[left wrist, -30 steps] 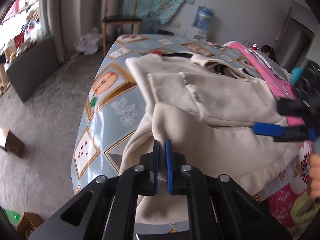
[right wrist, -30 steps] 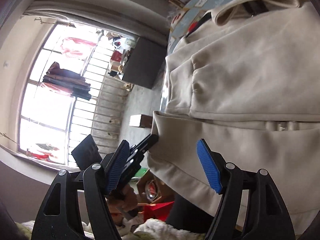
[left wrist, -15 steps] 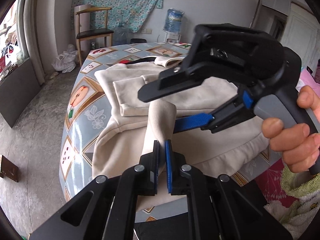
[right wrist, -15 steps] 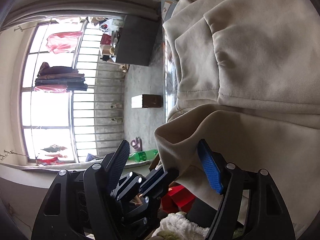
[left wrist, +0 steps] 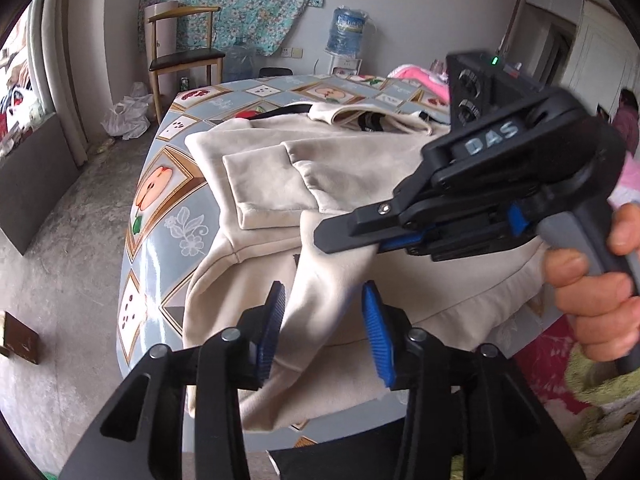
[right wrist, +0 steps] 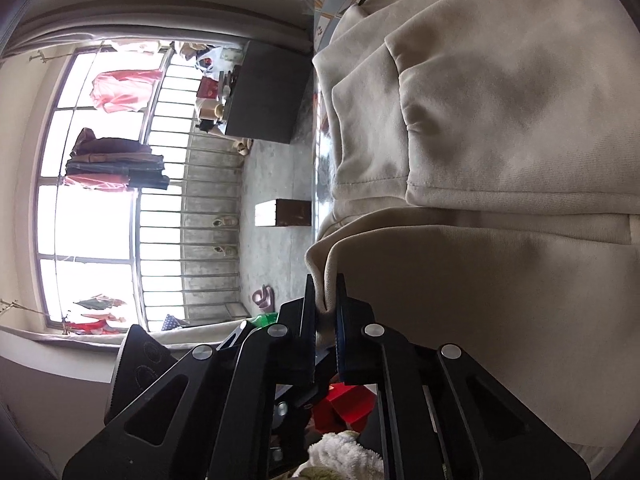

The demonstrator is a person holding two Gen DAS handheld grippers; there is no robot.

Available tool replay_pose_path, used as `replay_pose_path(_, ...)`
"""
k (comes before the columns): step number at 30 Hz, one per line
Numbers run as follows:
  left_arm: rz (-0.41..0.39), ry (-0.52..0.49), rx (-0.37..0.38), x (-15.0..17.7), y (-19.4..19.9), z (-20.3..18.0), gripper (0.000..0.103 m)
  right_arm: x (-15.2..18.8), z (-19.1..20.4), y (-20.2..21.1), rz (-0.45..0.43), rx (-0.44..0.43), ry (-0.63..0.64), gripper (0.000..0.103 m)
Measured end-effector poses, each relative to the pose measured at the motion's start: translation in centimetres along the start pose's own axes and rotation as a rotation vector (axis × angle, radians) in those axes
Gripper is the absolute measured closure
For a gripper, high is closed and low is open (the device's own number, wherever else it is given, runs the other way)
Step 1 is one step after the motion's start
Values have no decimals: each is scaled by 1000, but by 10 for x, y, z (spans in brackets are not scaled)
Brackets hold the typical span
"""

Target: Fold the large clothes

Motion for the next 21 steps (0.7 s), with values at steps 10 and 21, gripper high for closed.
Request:
replay_pose_path(10, 13, 36, 6, -18, -23, 6, 90, 8, 0, 19, -53, -14, 34, 80)
replay_pose_path(21, 128, 173, -53, -26, -33, 13, 98, 85, -105, 217, -575, 349, -139, 46)
Point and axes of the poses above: each gripper's, at about its wrist camera, not at the fingertips, and y roughly against the way its jaws point, z to its left, x to its underside, the point moved 1 cm from there along -y, roughly the way its jaws point, and after that the axes turned 13 degrees about z, right-handed, at the moved point
